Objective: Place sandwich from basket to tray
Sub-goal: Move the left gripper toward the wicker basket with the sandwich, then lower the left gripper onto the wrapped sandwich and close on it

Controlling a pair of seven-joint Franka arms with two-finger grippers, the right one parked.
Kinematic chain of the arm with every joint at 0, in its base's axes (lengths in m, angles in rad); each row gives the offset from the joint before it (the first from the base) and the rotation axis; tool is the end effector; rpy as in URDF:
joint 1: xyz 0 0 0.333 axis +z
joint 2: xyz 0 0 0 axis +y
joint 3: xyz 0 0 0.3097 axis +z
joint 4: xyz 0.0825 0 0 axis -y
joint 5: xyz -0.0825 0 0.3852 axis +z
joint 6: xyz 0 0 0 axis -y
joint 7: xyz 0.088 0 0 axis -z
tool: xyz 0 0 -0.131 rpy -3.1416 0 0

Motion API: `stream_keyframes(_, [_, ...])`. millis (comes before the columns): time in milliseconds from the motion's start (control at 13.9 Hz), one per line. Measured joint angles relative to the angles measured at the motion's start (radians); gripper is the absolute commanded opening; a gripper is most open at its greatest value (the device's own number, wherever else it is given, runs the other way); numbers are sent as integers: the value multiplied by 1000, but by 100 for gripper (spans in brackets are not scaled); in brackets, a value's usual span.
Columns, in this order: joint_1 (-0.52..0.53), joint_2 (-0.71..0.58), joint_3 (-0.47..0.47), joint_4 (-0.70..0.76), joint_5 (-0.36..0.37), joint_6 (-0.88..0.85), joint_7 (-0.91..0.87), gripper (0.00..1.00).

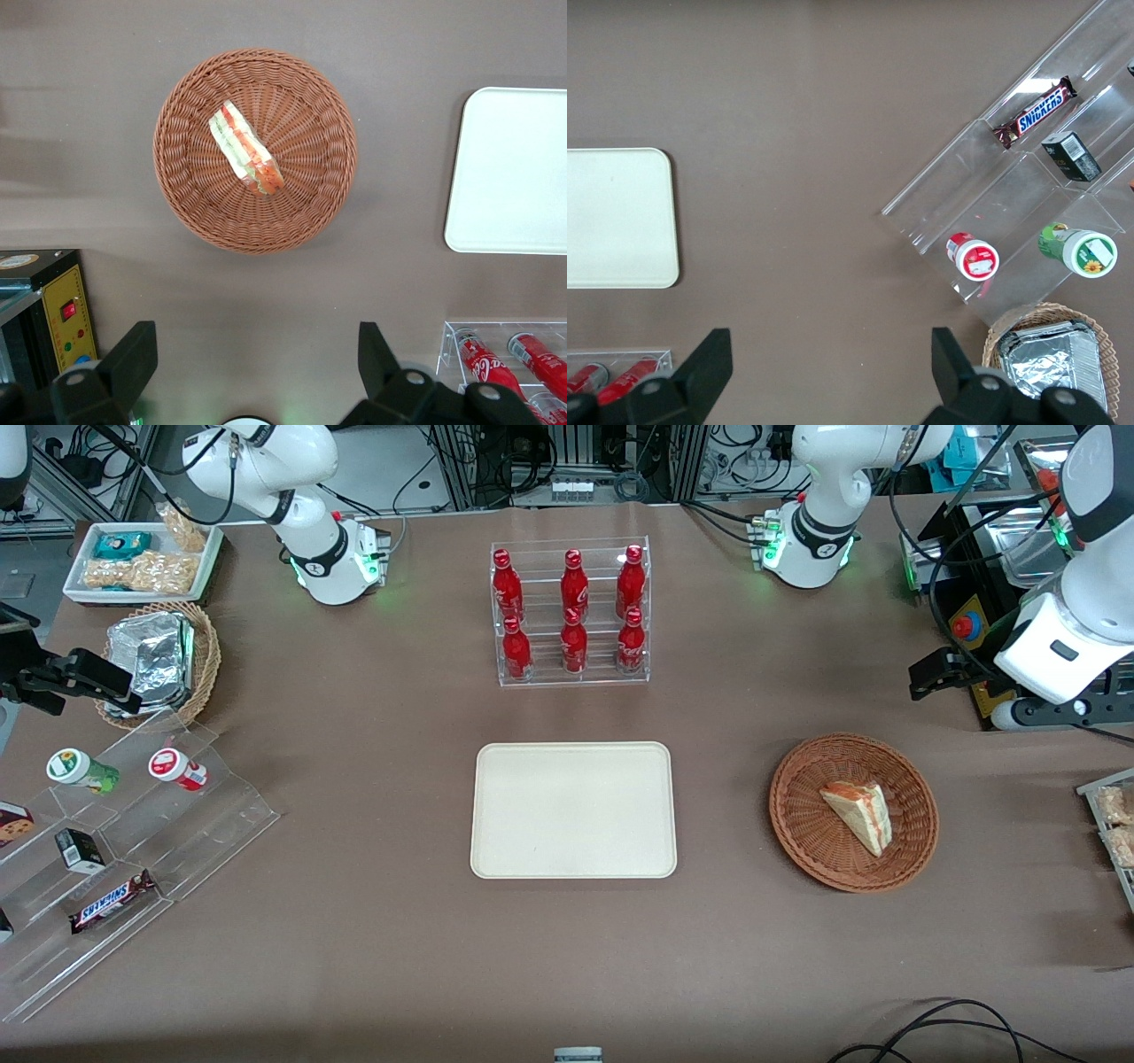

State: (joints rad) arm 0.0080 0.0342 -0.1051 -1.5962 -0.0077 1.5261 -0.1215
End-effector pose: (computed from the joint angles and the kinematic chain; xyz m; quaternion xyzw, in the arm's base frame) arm 0.5537 -0.0541 0.5598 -0.9986 -0.0121 0.0523 0.0001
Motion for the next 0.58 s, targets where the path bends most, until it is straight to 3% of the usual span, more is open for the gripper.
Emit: stream_keyframes(577, [2, 74, 2, -85, 1, 7, -1, 100])
